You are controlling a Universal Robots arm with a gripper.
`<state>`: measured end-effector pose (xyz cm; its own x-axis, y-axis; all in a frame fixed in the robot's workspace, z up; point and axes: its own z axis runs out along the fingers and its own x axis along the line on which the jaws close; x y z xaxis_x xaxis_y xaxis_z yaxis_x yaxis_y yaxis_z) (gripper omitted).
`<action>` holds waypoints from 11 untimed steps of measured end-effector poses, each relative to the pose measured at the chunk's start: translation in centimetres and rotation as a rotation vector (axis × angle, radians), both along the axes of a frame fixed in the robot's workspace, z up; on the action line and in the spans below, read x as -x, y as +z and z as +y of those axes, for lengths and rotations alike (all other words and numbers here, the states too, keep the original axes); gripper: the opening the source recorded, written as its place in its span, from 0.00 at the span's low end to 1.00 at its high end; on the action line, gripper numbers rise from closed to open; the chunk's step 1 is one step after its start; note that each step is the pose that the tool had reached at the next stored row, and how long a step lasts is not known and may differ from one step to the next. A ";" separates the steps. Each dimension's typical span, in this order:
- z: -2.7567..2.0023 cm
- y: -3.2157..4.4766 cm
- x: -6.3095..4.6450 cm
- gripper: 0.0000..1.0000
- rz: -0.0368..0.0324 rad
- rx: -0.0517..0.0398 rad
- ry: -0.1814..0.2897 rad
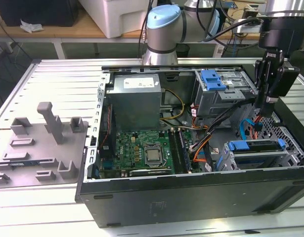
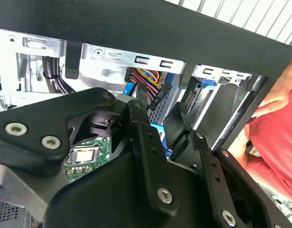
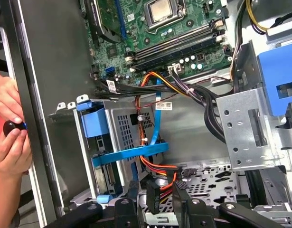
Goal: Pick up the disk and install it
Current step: 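Insert the first disk wire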
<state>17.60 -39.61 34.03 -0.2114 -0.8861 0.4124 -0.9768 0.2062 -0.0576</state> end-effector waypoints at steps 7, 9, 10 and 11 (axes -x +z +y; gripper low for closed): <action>0.00 -0.16 -0.3 0.42 0.0004 0.0013 -0.027; 0.01 -0.18 -0.3 0.42 0.0004 0.0069 -0.027; 0.01 -0.19 -0.3 0.42 0.0005 0.0127 -0.027; 0.05 -0.24 -0.3 0.42 0.0006 0.0213 -0.027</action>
